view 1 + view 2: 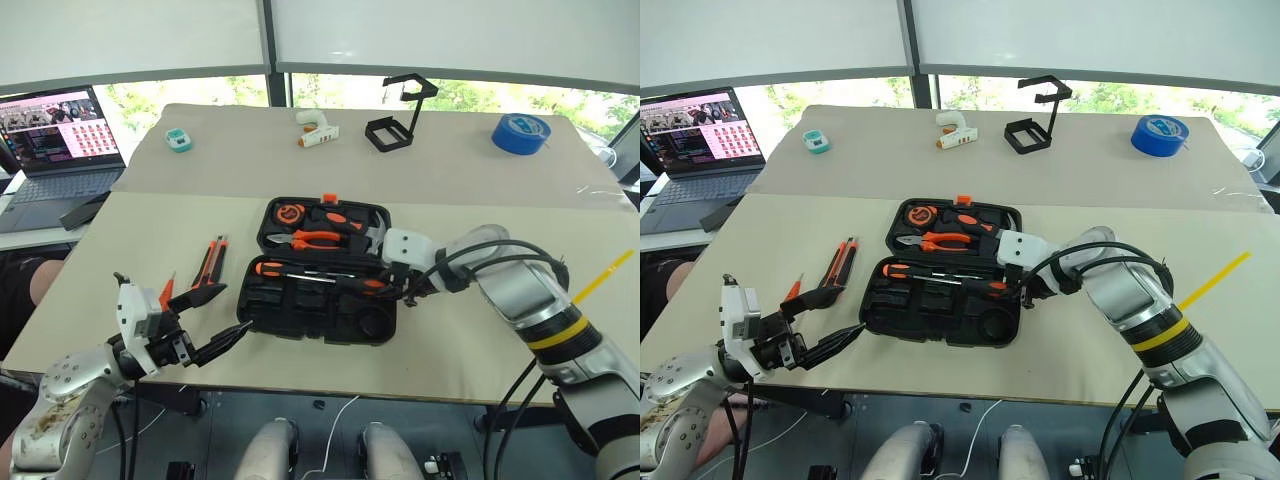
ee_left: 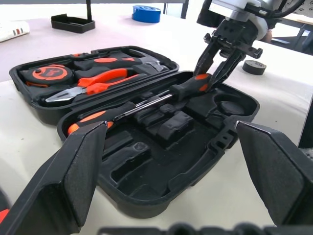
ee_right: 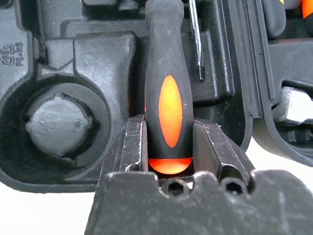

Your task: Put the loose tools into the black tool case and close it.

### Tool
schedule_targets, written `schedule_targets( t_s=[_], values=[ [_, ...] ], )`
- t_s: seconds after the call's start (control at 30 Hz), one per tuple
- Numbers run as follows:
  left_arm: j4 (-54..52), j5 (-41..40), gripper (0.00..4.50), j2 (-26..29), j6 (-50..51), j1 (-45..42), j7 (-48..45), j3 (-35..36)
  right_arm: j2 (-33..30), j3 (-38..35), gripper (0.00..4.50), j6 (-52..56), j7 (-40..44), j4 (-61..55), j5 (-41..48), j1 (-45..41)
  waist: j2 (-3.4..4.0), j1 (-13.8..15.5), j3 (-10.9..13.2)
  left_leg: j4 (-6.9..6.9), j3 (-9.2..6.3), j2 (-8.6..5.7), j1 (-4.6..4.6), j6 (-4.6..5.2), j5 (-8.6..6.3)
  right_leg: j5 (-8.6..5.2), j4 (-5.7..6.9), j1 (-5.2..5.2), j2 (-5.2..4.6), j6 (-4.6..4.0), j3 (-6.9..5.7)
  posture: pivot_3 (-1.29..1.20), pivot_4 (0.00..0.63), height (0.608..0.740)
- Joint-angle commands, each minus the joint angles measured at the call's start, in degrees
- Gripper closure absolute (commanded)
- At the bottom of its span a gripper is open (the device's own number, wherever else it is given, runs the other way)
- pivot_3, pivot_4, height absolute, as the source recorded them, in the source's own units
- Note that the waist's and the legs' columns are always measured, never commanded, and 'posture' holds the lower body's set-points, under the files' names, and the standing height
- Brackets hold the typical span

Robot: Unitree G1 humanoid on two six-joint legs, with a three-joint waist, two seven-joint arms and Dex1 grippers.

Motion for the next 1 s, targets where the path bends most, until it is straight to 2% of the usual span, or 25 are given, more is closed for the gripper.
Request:
schedule_targets(
  t_s=[0.03,0.13,0.2,0.27,0.37,0.5,0.67,0.87,1.0],
  values=[
    [-2.18,0.33,0.0,-0.16,-1.58,0.18,0.29,0.43,-0.5,0.69,3.53,-2.73,1.78,0.01,-0.99,-1.12,0.0,-0.09,0.0,0.0,0.0,0.01,0.0,0.0,0.0,0.0,0.0,0.0,0.02,0.0,0.0,0.0,0.15,0.74],
    [-1.93,0.5,0.0,-0.28,-1.57,-0.48,0.73,0.02,0.07,0.59,3.53,-4.57,1.97,0.52,-1.54,-1.75,0.0,-0.14,0.0,0.0,0.0,0.01,0.0,0.0,0.0,0.0,0.0,0.0,0.02,0.0,-0.03,0.0,0.15,0.74],
    [-1.59,0.74,0.0,-0.47,-1.63,-0.96,0.95,-0.38,0.86,-0.07,2.53,-5.47,2.31,0.86,-0.93,-2.21,0.0,-0.21,0.0,0.0,0.01,0.0,-0.01,0.0,0.0,0.0,0.0,0.0,0.02,0.0,-0.03,0.0,0.15,0.74],
    [-1.4,0.99,0.0,-0.65,-1.67,-1.24,1.11,-0.68,1.47,-0.99,1.91,-6.33,2.59,1.11,-0.15,-2.51,0.0,-0.38,0.0,0.0,0.0,0.01,0.0,0.0,0.0,0.0,0.0,0.0,0.04,0.0,-0.03,0.0,0.15,0.74],
    [-1.21,1.21,0.0,-0.83,-1.61,-1.38,1.18,-0.76,0.99,-5.86,0.91,-7.66,6.67,1.14,5.65,-2.98,-0.01,-0.41,0.01,0.0,0.0,0.03,0.0,0.0,0.0,0.01,0.01,0.0,0.07,0.0,-0.03,0.0,0.15,0.74],
    [-0.68,1.44,0.0,-0.84,-1.71,-1.38,0.95,-0.47,0.56,-10.41,0.91,-14.64,10.39,4.41,10.24,-3.18,-0.03,-0.4,0.01,0.0,0.01,0.03,-0.01,0.0,0.0,0.01,0.0,0.02,0.06,0.01,-0.04,0.0,0.15,0.74],
    [0.01,1.99,0.0,-1.26,-2.08,-1.67,0.94,-0.84,6.5,-14.04,2.37,-18.27,6.63,7.99,13.46,-1.65,-0.06,-0.67,0.01,0.01,0.02,0.09,0.02,0.0,0.0,0.05,0.01,0.02,0.11,-0.03,-0.03,0.0,0.15,0.74],
    [0.11,2.07,0.0,-1.02,-1.88,-2.14,0.35,-1.79,12.96,-10.24,4.38,-21.79,1.73,11.57,9.57,1.71,-0.06,-0.64,0.01,0.0,0.06,0.2,0.03,-0.05,-0.01,0.1,0.06,-0.03,0.21,-0.1,-0.07,0.0,0.15,0.74],
    [0.68,2.18,0.0,-0.49,-1.93,-2.6,-0.19,-1.83,14.93,-7.69,4.45,-23.69,0.45,14.99,6.69,1.81,-0.06,-0.58,0.01,0.02,0.1,0.16,0.03,-0.07,0.0,0.11,0.07,-0.05,0.18,-0.08,-0.07,0.0,0.15,0.74]
  ],
)
